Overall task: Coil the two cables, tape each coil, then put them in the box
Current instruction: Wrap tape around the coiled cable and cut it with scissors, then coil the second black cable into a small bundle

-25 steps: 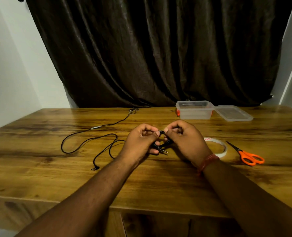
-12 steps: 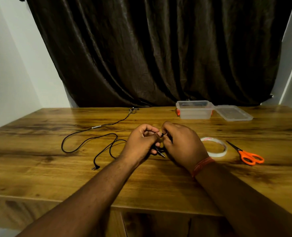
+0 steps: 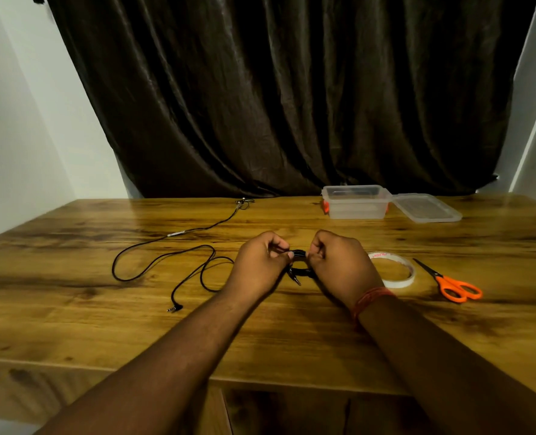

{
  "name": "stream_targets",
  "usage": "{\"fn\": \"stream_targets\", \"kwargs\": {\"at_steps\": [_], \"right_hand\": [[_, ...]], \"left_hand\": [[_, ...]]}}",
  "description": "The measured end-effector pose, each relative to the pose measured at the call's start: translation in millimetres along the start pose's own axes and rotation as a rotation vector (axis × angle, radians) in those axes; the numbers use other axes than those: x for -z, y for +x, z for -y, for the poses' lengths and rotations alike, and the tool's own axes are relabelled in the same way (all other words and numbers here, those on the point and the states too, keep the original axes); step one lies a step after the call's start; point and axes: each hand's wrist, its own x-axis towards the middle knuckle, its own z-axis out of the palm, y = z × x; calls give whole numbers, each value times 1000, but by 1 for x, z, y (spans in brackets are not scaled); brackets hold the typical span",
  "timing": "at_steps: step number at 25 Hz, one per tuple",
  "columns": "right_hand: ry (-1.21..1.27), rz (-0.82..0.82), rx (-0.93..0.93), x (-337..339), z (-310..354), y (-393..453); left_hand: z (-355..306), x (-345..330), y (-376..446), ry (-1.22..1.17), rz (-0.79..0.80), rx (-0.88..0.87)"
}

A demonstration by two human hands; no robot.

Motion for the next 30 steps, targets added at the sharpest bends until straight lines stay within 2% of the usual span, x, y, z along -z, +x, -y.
{"fn": "stream_targets", "kwargs": {"at_steps": [4,11,17,22,27,30], "right_hand": [[-70,32,-35,0,1,4],[-121,131,-59,5,-4,5],[6,37,-113,12,-8,8],[73,46,-106,14,-13,8],[-37,-95,43,17,-13,6],[-135,-105,223,13,-7,1]], "left_hand": [[-2,-4,4,128,13,-80],[4,3,4,96,29,-82],[5,9,-3,264,100,-176],[7,7,-1,332,131,-219],[1,9,-9,413,32,-420],[-8,16,-26,589,39,-572]]}}
